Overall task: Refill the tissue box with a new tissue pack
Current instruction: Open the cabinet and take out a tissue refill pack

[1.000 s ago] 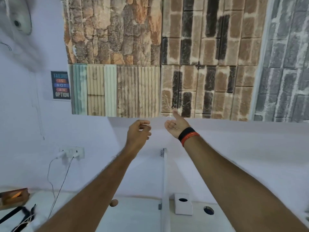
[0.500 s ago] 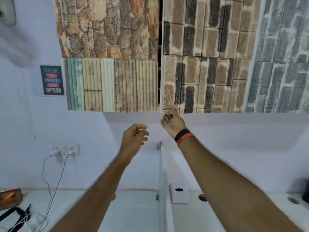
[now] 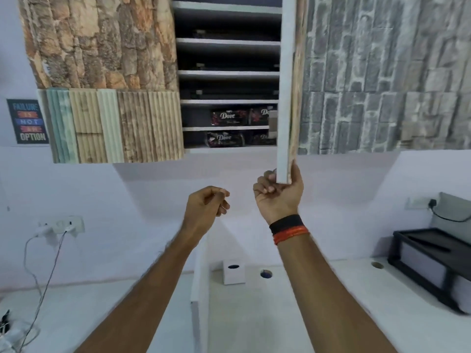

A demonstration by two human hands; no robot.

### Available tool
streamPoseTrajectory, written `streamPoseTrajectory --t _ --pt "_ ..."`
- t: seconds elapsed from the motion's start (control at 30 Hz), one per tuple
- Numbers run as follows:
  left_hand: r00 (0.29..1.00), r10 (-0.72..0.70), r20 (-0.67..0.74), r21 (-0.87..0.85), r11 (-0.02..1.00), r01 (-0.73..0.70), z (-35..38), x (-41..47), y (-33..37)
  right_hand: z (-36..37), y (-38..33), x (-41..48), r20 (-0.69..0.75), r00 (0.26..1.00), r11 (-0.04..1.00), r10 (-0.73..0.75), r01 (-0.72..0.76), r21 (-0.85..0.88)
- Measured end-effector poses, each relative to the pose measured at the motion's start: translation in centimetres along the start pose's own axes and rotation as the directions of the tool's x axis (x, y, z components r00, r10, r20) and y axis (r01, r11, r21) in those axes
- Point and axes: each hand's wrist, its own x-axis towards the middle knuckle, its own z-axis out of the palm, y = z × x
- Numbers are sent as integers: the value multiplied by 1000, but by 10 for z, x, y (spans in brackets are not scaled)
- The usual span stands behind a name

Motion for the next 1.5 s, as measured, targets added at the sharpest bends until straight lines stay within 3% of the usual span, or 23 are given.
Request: streamPoseTrajectory --t 0.1,0.3,0.5,0.6,0.67,0.7,0.73,0.8,0.9,1.0,1.13,1.27,1.5 --pt "999 7 38 -5 1000 -7 25 -13 10 -11 -44 -15 42 998 996 -43 40 74" --pt "998 -10 61 34 999 8 46 -21 20 -29 -113 -21 -20 993 976 -113 115 185" --pt "999 -8 37 59 998 5 45 4 17 -35 -106 -18 -85 985 979 -152 162 124" --pt "1000 -13 27 69 998 11 37 24 10 -35 -68 1 -64 996 998 -60 59 -24" --pt "999 -13 31 83 996 10 29 39 3 -29 -40 20 -46 999 954 25 -37 -298" --pt "999 -5 35 91 996 2 24 47 -2 -25 -28 31 -45 998 869 48 -64 -490" --pt "999 5 39 98 995 -9 20 55 -6 -22 -18 44 -33 999 721 43 -54 -691" --pt "999 30 42 114 993 -35 11 77 -16 -19 0 78 79 997 321 -22 82 -944" --pt "998 55 32 111 992 -58 -1 115 -31 -19 11 139 305 948 -185 -91 284 -941" --pt "997 65 44 101 993 -69 -10 150 -46 -15 9 193 393 917 -448 -73 322 -834" --pt "995 63 78 101 992 -71 -14 187 -66 -9 11 242 478 877 -672 -51 324 -666" --pt "993 42 111 100 994 -53 -9 207 -88 -5 16 270 513 856 -775 -72 275 -569" --pt "994 -28 107 66 998 21 -3 216 -109 1 24 295 505 861 -790 -59 269 -551"
